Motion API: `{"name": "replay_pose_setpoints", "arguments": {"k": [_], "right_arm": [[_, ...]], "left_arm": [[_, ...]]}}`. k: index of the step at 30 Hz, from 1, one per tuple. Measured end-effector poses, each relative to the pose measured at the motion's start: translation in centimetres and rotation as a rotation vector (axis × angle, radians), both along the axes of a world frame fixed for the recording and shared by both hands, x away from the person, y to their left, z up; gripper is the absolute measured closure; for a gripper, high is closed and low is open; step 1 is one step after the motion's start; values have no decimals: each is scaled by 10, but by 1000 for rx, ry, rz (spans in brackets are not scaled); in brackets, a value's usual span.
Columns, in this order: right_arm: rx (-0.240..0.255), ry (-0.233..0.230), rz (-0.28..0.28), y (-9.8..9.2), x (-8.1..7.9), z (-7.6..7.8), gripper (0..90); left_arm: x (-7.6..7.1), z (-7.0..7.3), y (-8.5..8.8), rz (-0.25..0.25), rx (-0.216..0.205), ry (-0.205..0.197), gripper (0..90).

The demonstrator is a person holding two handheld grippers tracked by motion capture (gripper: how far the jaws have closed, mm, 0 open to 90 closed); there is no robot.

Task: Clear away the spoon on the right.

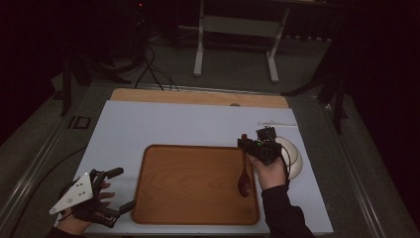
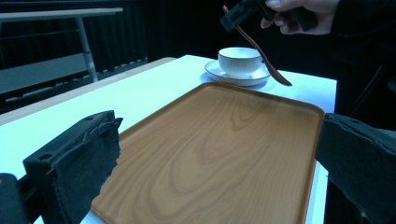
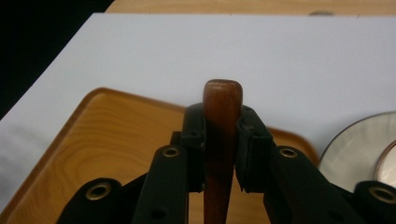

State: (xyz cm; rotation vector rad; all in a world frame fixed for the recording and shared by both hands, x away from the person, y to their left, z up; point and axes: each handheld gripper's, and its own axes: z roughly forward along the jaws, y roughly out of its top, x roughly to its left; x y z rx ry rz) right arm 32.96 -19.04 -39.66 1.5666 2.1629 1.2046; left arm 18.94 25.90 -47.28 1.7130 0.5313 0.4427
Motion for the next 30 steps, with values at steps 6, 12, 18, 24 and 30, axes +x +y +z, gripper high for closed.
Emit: {"name": "replay_pose_setpoints", "arguments": {"k": [6, 12, 18, 24, 30], "right_arm": [[4, 12, -4, 6, -5, -7, 758], [-5, 23, -19, 19, -15, -20, 758], [-9, 60, -42, 27, -19, -41, 758], [-25, 81, -66, 30, -20, -54, 758], [-44, 84, -105, 30, -17, -66, 757]], "left_arm": [[0, 0, 0, -1, 0, 0, 0], [0, 0, 0, 0, 1, -3, 0], [0, 0, 0, -2, 2, -6, 0], [0, 0, -1, -5, 5, -3, 0], [-1, 0, -1, -9, 3, -5, 0]]}}
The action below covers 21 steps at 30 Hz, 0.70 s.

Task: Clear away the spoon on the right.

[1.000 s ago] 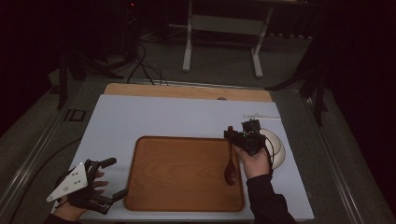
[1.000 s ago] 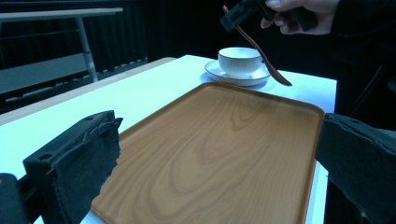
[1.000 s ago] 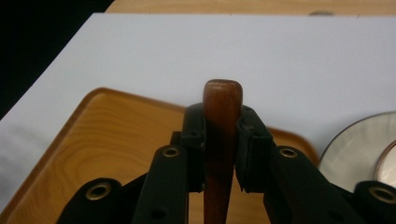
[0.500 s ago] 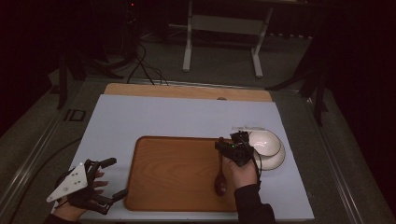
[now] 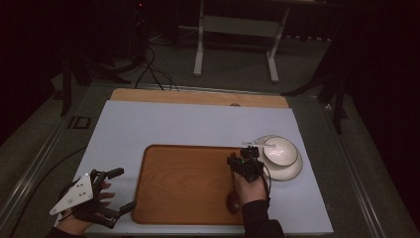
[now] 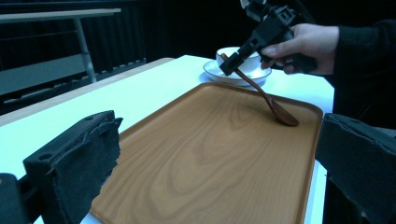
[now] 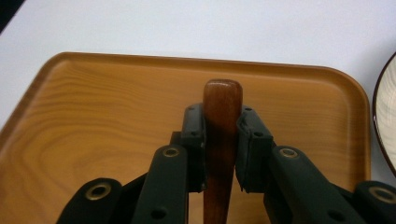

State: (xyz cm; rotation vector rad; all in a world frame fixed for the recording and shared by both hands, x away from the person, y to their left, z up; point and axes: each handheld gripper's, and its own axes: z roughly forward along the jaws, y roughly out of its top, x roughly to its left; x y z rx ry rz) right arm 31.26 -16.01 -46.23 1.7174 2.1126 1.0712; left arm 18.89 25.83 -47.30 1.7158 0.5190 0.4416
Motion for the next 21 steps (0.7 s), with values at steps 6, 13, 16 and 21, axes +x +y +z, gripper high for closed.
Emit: {"name": "replay_pose_setpoints", "arguments": {"k": [6, 13, 16, 21], "right_arm": [[10, 7, -53, -1, 5, -13, 756], [13, 25, -93, 0, 12, -30, 755], [16, 32, -108, 1, 15, -35, 754], [27, 53, -127, -1, 20, -43, 752]], "left_arm": [[0, 0, 0, 0, 1, 0, 0], [0, 0, 0, -4, 4, 2, 0], [-1, 0, 0, -5, 7, 0, 0], [-1, 0, 0, -6, 8, 1, 0]]}}
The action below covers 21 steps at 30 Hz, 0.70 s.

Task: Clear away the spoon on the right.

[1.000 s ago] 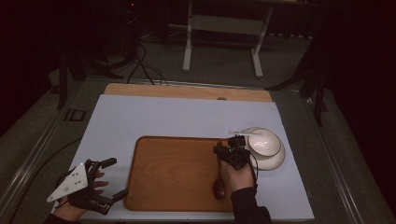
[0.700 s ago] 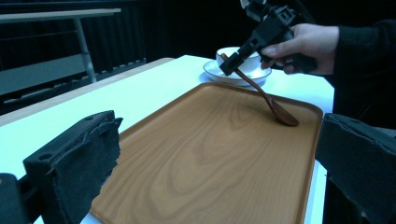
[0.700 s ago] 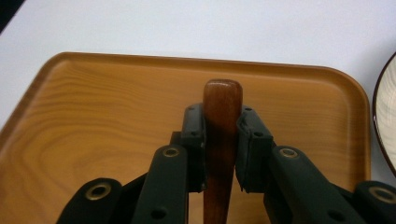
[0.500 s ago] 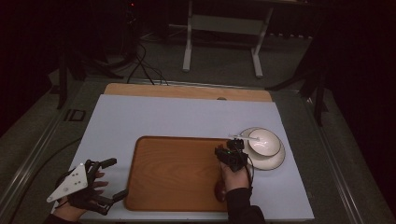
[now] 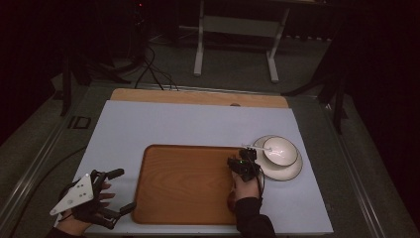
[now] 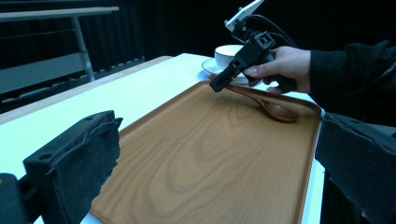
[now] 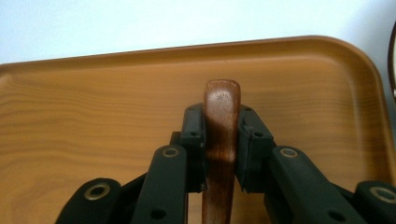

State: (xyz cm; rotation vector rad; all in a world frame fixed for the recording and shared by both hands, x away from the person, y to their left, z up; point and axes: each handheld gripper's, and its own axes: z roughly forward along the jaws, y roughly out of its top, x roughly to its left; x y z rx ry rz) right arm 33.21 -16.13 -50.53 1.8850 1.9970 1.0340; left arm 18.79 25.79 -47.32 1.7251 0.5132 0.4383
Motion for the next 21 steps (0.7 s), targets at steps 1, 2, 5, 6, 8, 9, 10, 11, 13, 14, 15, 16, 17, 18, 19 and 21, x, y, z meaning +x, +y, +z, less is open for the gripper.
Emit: {"name": "replay_pose_setpoints", "arguments": {"k": [1, 2, 5, 6, 8, 9, 10, 11, 13, 14, 15, 16, 17, 18, 19, 21], "right_arm": [[4, 4, -4, -1, 1, -2, 752], [4, 4, -4, -1, 1, -2, 752], [18, 15, -22, -3, 6, -8, 749], [16, 18, -26, -3, 6, -9, 749], [8, 22, -31, -4, 8, -12, 747], [8, 22, -31, -4, 8, -12, 747], [-4, 22, -32, -4, 9, -14, 743], [-12, 21, -29, -3, 9, -15, 741], [-12, 20, -25, -4, 10, -16, 740], [-16, 20, -23, -4, 10, -15, 728], [-16, 21, -20, -3, 11, -15, 725], [-16, 21, -20, -3, 11, -15, 725], [-25, 19, -7, -3, 11, -15, 706], [-25, 19, -7, -3, 11, -15, 706], [-26, 19, -6, -2, 11, -15, 702], [-36, 16, -5, -2, 12, -14, 690]], "left_arm": [[0, 0, 0, 0, 1, 0, 0], [0, 0, 0, 0, 1, 0, 0], [0, 0, 0, -3, 7, 0, 0], [0, 0, 0, -3, 7, 1, 0], [0, 0, 0, -3, 8, 1, 0], [0, 0, 0, -4, 9, 1, 0], [0, 0, 0, -4, 11, 1, 0], [0, 0, 0, -5, 12, 1, 0], [0, 0, 0, -4, 12, 1, 0], [0, 0, 0, -5, 11, 1, 0], [0, 0, 0, -5, 11, 1, 0], [0, 0, 0, -5, 12, 1, 0], [0, -1, 0, -4, 13, 1, 0], [0, -1, 0, -5, 14, 2, 0], [0, -1, -1, -5, 15, 1, 0], [0, -1, -1, -6, 14, 2, 0]]}}
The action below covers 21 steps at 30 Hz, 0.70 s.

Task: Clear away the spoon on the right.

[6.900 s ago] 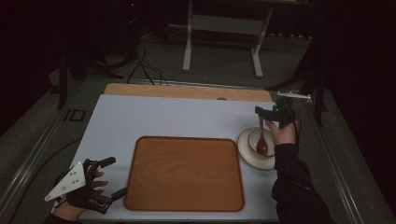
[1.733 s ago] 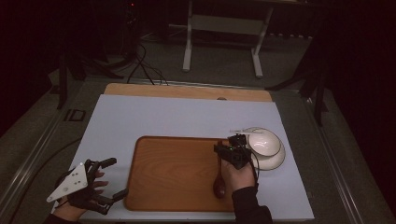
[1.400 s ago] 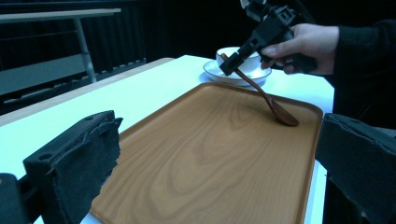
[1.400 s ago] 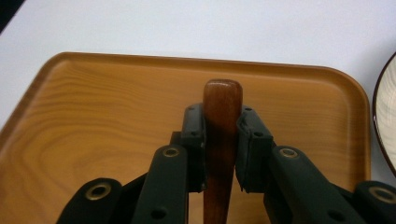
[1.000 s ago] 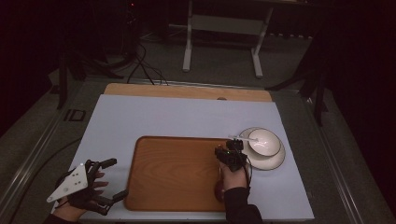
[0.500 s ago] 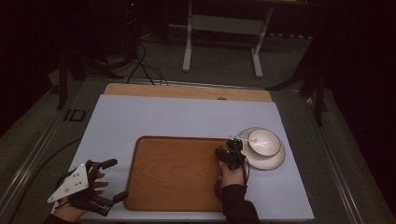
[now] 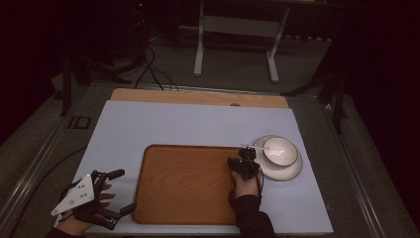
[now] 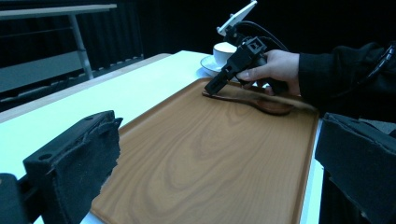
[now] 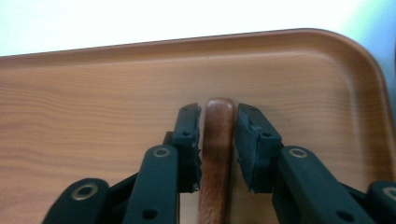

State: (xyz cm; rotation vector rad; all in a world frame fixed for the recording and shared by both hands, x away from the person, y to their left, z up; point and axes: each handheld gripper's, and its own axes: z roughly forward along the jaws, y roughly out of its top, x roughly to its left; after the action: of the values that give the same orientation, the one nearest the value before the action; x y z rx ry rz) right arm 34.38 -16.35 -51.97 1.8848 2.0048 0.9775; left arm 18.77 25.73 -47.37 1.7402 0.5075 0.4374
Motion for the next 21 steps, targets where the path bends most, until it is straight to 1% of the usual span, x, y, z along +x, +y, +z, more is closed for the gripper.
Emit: {"name": "replay_pose_setpoints", "arguments": {"k": [3, 4, 5, 7, 9, 10, 11, 12, 13, 14, 16, 17, 19, 20, 21], "right_arm": [[-5, -9, 2, -1, 0, 2, 670], [-3, -9, 8, -1, 0, 4, 655], [-11, -12, 20, -2, 0, 6, 615], [-9, -12, 27, -2, 0, 7, 607], [-7, -9, 35, -3, -1, 10, 568], [-8, -15, 39, -3, -1, 12, 552], [-18, -23, 51, -3, -3, 16, 490], [-18, -23, 51, -3, -3, 16, 490], [-22, -24, 77, -3, -4, 18, 405], [-22, -24, 77, -3, -4, 18, 405], [-13, -31, 100, -4, -6, 22, 356], [-6, -31, 109, -5, -7, 24, 317], [26, -29, 155, -8, -7, 27, 240], [33, -34, 176, -9, -9, 29, 218], [27, -44, 203, -12, -11, 34, 207]], "left_arm": [[0, 0, 0, 0, 0, 1, 0], [0, 0, 0, 1, 2, 1, 0], [0, 0, 0, 0, 1, 2, 0], [0, 0, 0, -1, 2, 2, 0], [0, 0, 0, 0, 3, 2, 0], [0, 0, 0, 0, 2, 2, 0], [0, 0, 0, 0, 2, 1, 0], [0, 0, 0, 0, 2, 2, 0], [0, 0, 0, 0, 2, 1, 0], [0, 0, 0, 0, 2, 1, 0], [0, 0, 0, 0, 2, 2, 0], [0, 0, 0, 1, 2, 2, 0], [0, 0, 0, 1, 1, 2, 0], [0, 0, 0, 1, 1, 2, 0], [0, 0, -1, 1, 1, 2, 0]]}}
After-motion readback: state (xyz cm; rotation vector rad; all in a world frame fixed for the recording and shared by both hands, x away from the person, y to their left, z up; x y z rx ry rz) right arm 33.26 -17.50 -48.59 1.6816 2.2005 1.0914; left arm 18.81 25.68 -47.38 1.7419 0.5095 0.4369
